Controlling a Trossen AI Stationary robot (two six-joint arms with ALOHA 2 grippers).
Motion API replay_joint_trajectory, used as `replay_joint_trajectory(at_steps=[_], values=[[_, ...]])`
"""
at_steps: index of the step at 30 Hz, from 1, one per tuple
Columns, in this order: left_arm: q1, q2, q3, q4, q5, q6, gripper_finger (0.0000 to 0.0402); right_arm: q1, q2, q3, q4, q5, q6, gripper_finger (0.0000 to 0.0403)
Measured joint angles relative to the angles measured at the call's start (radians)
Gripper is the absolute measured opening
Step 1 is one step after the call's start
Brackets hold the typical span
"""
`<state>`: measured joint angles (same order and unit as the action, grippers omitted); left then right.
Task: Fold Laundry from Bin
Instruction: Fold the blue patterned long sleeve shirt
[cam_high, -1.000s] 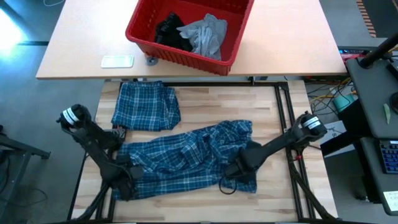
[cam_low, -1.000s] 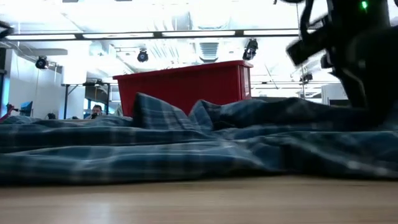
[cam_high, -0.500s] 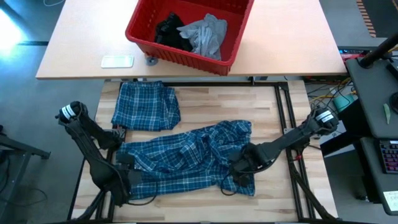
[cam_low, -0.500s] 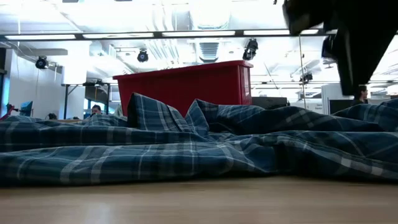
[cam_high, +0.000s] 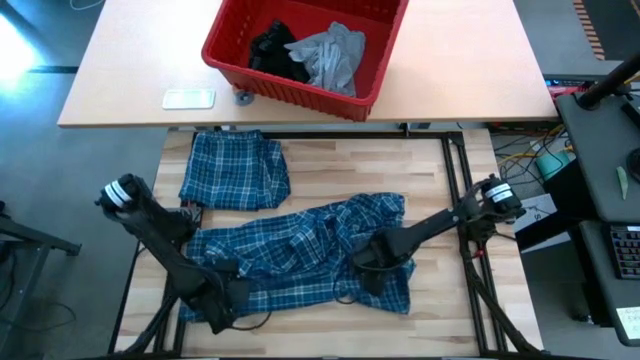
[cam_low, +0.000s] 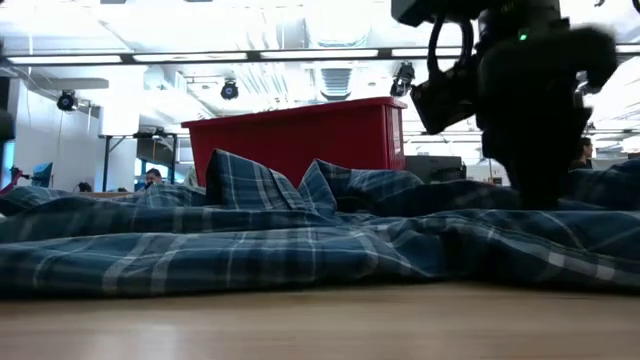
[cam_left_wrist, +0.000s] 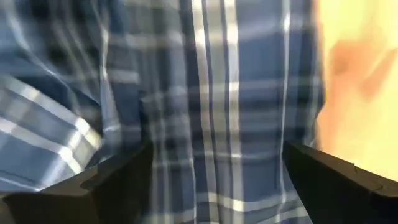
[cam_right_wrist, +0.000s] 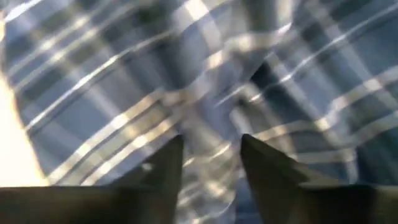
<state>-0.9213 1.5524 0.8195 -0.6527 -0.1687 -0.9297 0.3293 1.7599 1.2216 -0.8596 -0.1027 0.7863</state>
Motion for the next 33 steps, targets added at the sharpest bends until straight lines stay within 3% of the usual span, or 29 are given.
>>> replay_joint_trajectory(at_steps=[5, 9, 11, 17, 21, 25, 30, 33], values=[[-0.060, 0.082, -0.023, 0.015, 0.072, -0.003, 0.0346, 0.002, -0.015, 0.039, -0.064, -0.066, -0.030, 0.0025], [-0.119, 0.098, -0.022, 0.018, 0.075, -0.005, 0.0346, -0.002, -0.024, 0.130, -0.243, -0.052, -0.079, 0.0011], [-0.128, 0.094, -0.022, 0.015, 0.087, -0.005, 0.0346, -0.006, -0.024, 0.179, -0.297, 0.014, -0.140, 0.0009], [-0.131, 0.087, -0.022, -0.006, 0.116, -0.008, 0.0346, -0.033, -0.025, 0.222, -0.296, 0.180, -0.365, 0.0010], [-0.131, 0.078, -0.020, -0.064, 0.149, -0.014, 0.0346, -0.057, -0.022, 0.207, -0.298, 0.182, -0.432, 0.0038], [-0.136, 0.054, 0.005, -0.178, 0.174, 0.013, 0.0346, -0.064, -0.022, 0.218, -0.370, 0.188, -0.445, 0.0100], [-0.136, 0.029, 0.021, -0.209, 0.158, 0.031, 0.0345, -0.068, -0.036, 0.295, -0.413, 0.193, -0.358, 0.0168], [-0.135, 0.029, 0.043, -0.213, 0.153, 0.030, 0.0345, -0.042, -0.038, 0.309, -0.297, 0.116, -0.271, 0.0184]])
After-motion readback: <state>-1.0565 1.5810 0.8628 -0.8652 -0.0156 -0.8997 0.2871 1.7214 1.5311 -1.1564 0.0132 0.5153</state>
